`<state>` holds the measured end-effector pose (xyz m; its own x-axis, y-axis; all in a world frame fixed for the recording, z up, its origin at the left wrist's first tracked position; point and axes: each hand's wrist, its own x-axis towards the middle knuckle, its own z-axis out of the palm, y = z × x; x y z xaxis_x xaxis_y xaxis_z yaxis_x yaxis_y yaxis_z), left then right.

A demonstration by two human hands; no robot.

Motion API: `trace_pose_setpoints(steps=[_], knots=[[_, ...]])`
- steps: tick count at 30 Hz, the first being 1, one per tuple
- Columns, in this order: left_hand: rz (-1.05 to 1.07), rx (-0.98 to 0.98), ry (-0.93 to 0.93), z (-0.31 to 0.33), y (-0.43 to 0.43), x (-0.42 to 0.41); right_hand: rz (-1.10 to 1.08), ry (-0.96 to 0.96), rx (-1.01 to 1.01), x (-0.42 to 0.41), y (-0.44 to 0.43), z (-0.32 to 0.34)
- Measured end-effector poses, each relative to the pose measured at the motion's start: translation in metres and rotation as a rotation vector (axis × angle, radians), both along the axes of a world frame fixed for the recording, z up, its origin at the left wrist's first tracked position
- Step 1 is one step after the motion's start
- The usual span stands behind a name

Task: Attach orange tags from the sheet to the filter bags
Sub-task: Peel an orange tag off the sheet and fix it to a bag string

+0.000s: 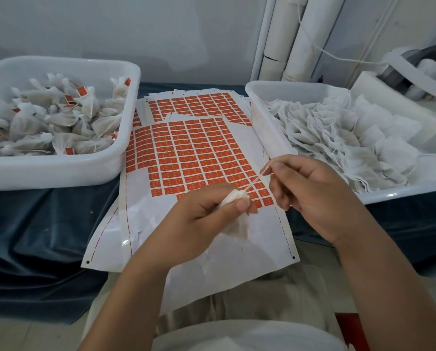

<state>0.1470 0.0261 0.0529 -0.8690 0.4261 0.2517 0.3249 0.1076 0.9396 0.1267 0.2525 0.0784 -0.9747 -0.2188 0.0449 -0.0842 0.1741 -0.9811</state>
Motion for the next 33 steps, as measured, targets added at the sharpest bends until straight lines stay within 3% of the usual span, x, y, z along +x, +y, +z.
trace_pose_setpoints(steps=[7,13,18,23,28,33], knots=[[0.052,0.068,0.078,-0.001,0.011,0.0,0.013,0.165,0.199,0.013,-0.025,0.003],[0.146,0.271,0.008,0.006,0.013,0.008,0.081,0.148,0.331,0.021,-0.034,0.006],[0.3,0.246,-0.021,0.007,0.011,0.007,0.122,0.18,0.559,0.025,-0.034,0.008],[0.421,-0.041,0.04,-0.003,0.008,-0.001,-0.068,0.437,0.745,0.031,-0.035,0.015],[0.293,-0.432,0.19,-0.01,0.009,-0.002,0.133,0.6,0.898,0.034,-0.033,0.019],[0.098,-0.446,0.116,-0.018,0.003,0.002,0.138,0.816,0.926,0.033,-0.029,0.019]])
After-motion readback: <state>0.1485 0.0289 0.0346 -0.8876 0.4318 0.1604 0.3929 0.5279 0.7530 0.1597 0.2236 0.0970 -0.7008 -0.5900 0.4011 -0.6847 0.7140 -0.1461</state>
